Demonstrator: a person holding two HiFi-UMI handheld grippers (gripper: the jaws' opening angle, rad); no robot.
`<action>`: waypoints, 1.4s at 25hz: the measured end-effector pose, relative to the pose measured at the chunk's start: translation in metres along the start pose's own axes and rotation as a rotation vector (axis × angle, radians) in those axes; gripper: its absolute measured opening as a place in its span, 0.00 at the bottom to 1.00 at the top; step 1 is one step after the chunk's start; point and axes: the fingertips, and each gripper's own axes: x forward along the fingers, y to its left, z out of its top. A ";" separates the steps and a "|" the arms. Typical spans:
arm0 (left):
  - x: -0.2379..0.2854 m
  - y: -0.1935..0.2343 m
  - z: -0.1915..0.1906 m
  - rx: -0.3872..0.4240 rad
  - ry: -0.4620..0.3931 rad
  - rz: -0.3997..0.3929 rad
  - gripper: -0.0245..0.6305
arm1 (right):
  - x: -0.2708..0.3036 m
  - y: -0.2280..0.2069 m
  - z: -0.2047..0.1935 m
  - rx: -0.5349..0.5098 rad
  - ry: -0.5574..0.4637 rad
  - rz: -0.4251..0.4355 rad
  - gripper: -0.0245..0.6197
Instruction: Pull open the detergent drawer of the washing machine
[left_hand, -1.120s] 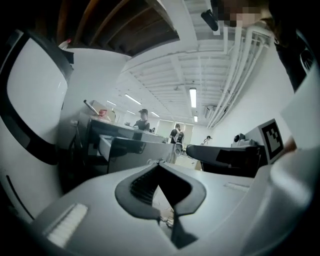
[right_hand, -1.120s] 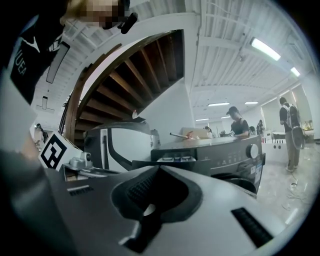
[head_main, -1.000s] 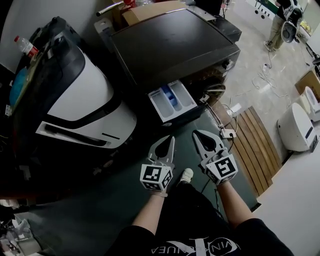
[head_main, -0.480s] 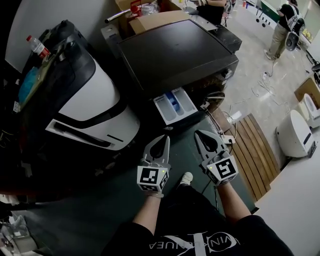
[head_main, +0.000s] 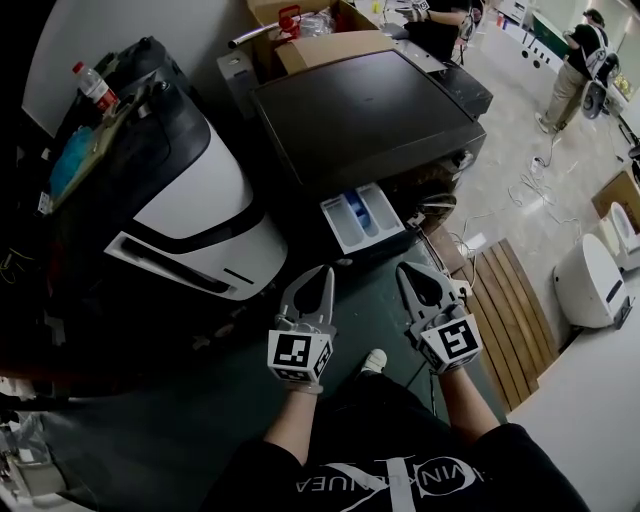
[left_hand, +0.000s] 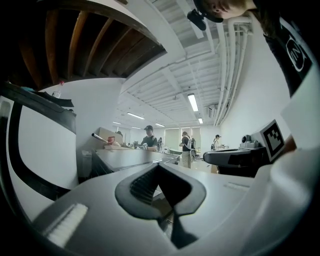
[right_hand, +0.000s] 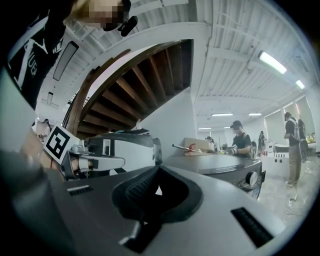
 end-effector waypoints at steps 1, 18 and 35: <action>-0.001 0.001 0.002 -0.001 -0.003 0.001 0.05 | 0.000 0.001 0.001 0.000 -0.002 0.000 0.06; -0.011 0.016 0.037 0.003 -0.061 0.026 0.05 | 0.002 0.007 0.035 -0.042 -0.055 0.007 0.06; -0.020 0.024 0.047 -0.006 -0.081 0.057 0.05 | 0.003 0.013 0.047 -0.058 -0.076 0.018 0.06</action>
